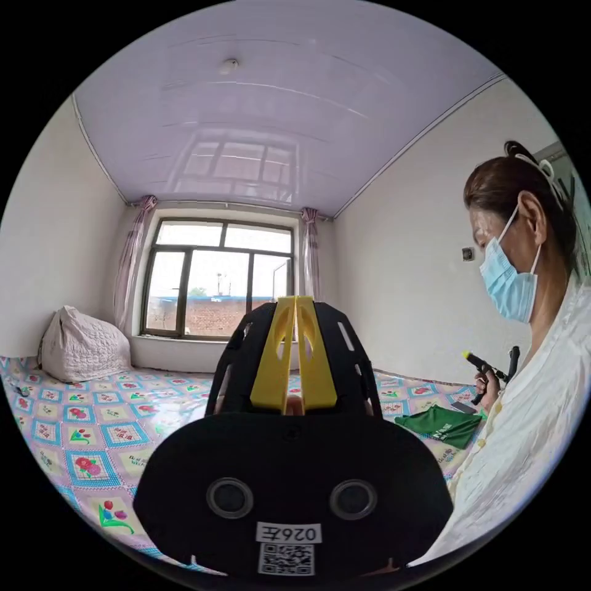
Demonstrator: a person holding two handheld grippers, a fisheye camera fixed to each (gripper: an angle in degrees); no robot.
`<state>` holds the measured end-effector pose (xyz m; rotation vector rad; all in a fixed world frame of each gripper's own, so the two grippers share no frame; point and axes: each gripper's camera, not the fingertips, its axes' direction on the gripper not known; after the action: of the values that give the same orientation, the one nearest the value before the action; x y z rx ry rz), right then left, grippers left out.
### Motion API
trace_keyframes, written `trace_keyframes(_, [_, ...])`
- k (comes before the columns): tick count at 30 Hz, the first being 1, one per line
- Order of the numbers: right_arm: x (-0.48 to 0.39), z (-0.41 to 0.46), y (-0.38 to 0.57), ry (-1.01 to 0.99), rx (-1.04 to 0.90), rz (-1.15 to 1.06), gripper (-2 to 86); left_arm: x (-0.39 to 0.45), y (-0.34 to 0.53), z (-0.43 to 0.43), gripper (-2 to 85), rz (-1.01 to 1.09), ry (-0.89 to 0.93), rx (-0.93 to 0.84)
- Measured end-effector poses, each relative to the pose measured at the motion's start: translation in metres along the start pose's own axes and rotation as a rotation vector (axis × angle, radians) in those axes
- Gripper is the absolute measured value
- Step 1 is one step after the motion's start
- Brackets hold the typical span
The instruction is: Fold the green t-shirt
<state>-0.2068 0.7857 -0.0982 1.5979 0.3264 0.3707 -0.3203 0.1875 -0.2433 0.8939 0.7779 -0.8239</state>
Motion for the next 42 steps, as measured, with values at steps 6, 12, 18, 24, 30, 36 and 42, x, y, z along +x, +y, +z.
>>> trace_keyframes(6, [-0.055, -0.097, -0.010, -0.081, 0.137, -0.111, -1.0, -0.001, -0.021, -0.036, -1.0, -0.071, 0.186, 0.156])
trace_keyframes(12, [-0.089, -0.192, -0.012, 0.006, 0.271, -0.183, -1.0, 0.016, -0.029, -0.063, -0.9, -0.098, 0.242, 0.331])
trace_keyframes(18, [-0.096, -0.248, -0.005, 0.001, 0.341, -0.178, -0.9, 0.047, -0.043, -0.088, 0.4, -0.060, 0.297, 0.449])
trace_keyframes(24, [-0.090, -0.278, 0.012, -0.020, 0.360, -0.149, -1.0, 0.075, -0.056, -0.113, -0.7, 0.007, 0.413, 0.518])
trace_keyframes(30, [-0.100, -0.297, 0.025, -0.010, 0.407, -0.185, -1.0, 0.122, -0.074, -0.137, 0.3, 0.108, 0.199, 0.513])
trace_keyframes(36, [-0.105, -0.309, 0.035, -0.040, 0.435, -0.216, -0.9, 0.133, -0.084, -0.143, 5.6, 0.113, 0.351, 0.557])
trace_keyframes(42, [-0.108, -0.312, 0.040, -0.040, 0.403, -0.233, -0.9, 0.144, -0.089, -0.142, -0.8, 0.118, 0.289, 0.535])
